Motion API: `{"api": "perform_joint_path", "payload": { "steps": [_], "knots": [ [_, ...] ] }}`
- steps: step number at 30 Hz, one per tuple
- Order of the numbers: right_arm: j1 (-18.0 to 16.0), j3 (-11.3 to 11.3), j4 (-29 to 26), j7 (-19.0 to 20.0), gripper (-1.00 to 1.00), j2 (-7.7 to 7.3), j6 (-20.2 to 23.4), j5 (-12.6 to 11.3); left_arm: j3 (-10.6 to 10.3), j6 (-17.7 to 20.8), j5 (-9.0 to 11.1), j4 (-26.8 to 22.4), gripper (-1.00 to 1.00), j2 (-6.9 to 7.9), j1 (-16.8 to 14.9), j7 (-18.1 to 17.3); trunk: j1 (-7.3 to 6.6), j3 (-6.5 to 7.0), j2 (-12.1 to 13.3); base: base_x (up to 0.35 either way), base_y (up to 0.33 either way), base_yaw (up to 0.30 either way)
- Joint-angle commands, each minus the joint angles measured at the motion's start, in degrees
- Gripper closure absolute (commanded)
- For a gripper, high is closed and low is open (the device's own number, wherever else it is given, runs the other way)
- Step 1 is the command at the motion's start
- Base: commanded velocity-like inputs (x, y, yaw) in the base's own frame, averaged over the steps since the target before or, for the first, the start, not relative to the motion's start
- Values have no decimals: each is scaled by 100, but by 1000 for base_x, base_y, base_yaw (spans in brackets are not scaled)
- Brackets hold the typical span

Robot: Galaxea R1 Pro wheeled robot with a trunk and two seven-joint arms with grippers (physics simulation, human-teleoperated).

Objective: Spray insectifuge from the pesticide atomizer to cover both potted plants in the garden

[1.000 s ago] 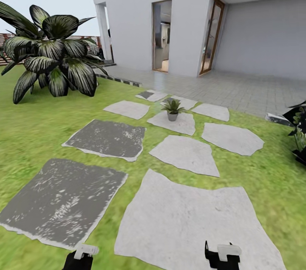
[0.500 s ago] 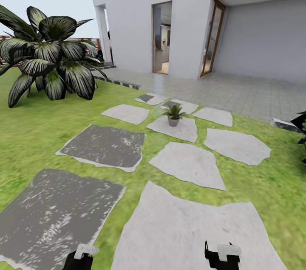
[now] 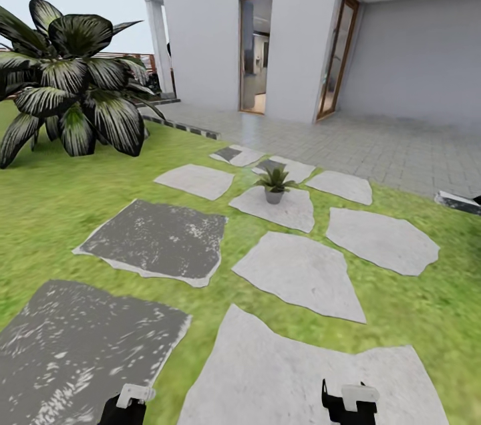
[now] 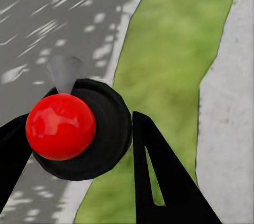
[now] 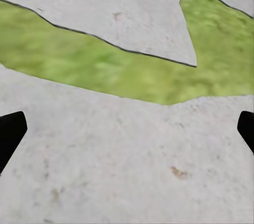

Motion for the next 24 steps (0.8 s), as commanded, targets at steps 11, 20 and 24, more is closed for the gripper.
{"api": "perform_joint_path", "payload": {
  "steps": [11,20,24],
  "knots": [
    [-3,-34,4,-35,-100,2,-7,61,-34,-18,60,5,100,2,-4,-29,2,-5,-2,341,-90,0],
    [-3,-34,4,-35,-100,2,-7,61,-34,-22,60,5,100,2,-2,-31,2,-5,-2,341,-102,0],
    [-3,-34,4,-35,-100,2,-7,61,-34,-19,60,5,100,2,-2,-30,2,-5,-2,341,-103,0]
  ]
}}
